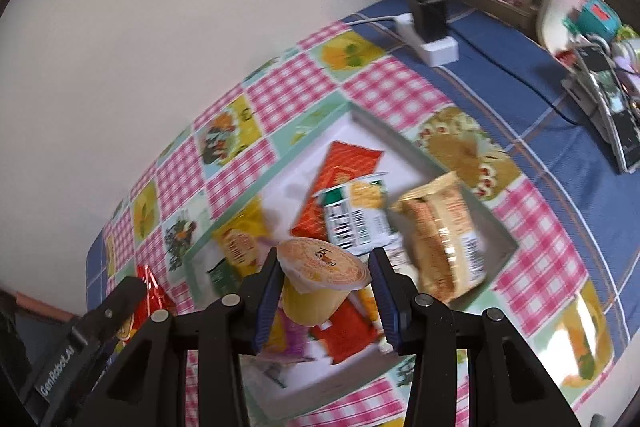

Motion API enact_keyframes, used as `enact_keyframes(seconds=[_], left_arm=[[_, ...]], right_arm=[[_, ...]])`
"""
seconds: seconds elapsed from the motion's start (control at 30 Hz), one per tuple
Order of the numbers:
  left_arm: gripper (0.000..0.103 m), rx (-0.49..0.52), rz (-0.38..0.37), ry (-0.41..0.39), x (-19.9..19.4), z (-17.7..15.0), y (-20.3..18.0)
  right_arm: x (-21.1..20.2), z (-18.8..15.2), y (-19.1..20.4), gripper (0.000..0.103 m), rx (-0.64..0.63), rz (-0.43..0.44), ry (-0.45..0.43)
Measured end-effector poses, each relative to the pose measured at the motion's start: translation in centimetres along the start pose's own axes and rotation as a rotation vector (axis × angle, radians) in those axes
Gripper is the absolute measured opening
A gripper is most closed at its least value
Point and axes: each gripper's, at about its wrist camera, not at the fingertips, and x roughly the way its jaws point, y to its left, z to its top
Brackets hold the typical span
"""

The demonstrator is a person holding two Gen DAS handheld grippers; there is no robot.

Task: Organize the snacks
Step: 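Carry the red packet and jelly cup over the tray and lower them in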

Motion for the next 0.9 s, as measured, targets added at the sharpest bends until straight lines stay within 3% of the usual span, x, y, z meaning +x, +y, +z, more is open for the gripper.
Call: enact_keyframes(seconds=[0.3, 0.9], left_arm=[[0.047, 0.023, -0.041, 0.024, 1.4, 0.5, -1.5], [0.047, -0.084, -0.045, 0.06, 6.6, 3.6, 3.3]], right_arm=[[0.3, 1.9, -3.3, 0.046, 0.067, -0.015, -0.021], [3.9, 5.1, -0.7, 0.046, -0.003, 0.015, -0.019]])
